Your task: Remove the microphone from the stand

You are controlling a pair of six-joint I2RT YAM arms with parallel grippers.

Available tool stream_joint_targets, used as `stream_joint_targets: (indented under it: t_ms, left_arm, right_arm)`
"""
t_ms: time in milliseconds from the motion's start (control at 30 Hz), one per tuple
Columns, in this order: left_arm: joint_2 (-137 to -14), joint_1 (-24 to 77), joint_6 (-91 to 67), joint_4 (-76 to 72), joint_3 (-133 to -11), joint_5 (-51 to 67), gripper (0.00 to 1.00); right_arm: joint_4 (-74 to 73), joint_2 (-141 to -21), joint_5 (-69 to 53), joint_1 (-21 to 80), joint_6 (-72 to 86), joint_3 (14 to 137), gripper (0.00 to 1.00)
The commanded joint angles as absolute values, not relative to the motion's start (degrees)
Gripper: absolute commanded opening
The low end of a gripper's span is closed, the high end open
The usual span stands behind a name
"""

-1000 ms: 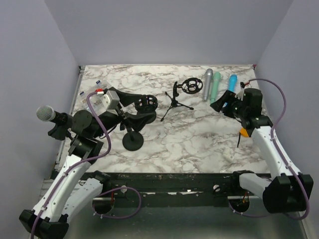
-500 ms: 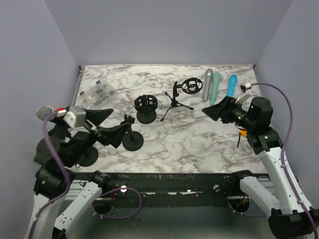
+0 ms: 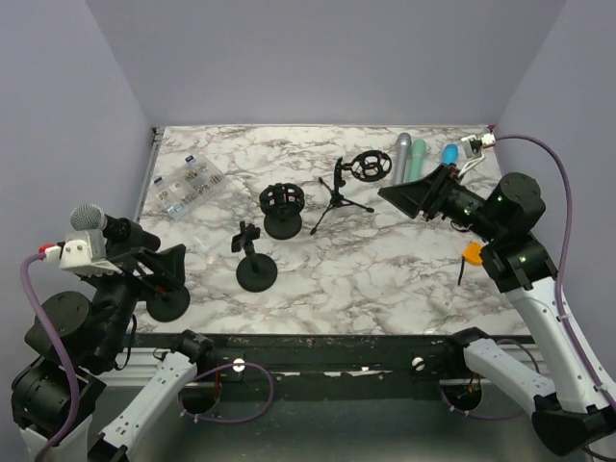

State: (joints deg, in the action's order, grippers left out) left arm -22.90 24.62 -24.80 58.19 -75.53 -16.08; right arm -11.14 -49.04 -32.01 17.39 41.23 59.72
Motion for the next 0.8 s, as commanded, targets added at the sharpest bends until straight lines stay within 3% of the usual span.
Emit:
stream_joint_targets:
  t_ms: [0,300,433,500,633,767]
  left_arm:
    - [-23.55,24.79,-29.31,66.87,-77.76,-30.55,0.99]
    - [-24.06,24.79,-32.89,70.12,-77.42,-47.38,0.99]
    - [-22.60,24.74,-24.79,59.06,-73.31,-49.65,0.97]
    - [-22.41,24.79,-19.73,52.82,-70.87,-47.93,0.91]
    - [-24.37,24.79,-18.72,47.83,-68.69,-55.79,0.75]
    - [-23.63,24.79,-11.54,34.48,-63.41,-56.93,0.74]
  right_arm:
    - [-6.74,-51.07,-32.20,21.50,44.08,62.09,0.75]
    - [-5.93,-57.96,-20.27,39.83,41.81,64.09,0.74]
    - [-3.64,-60.00,-16.63,45.63,41.52,64.47,0.74]
    - [-3.04,-61.23,-16.46,47.41,41.39,65.08,0.74]
    - [-3.61,-62.31,-13.72,50.45,40.74,65.03,0.74]
    - [-3.77,-62.44,-12.72,51.11,40.54,64.25,0.74]
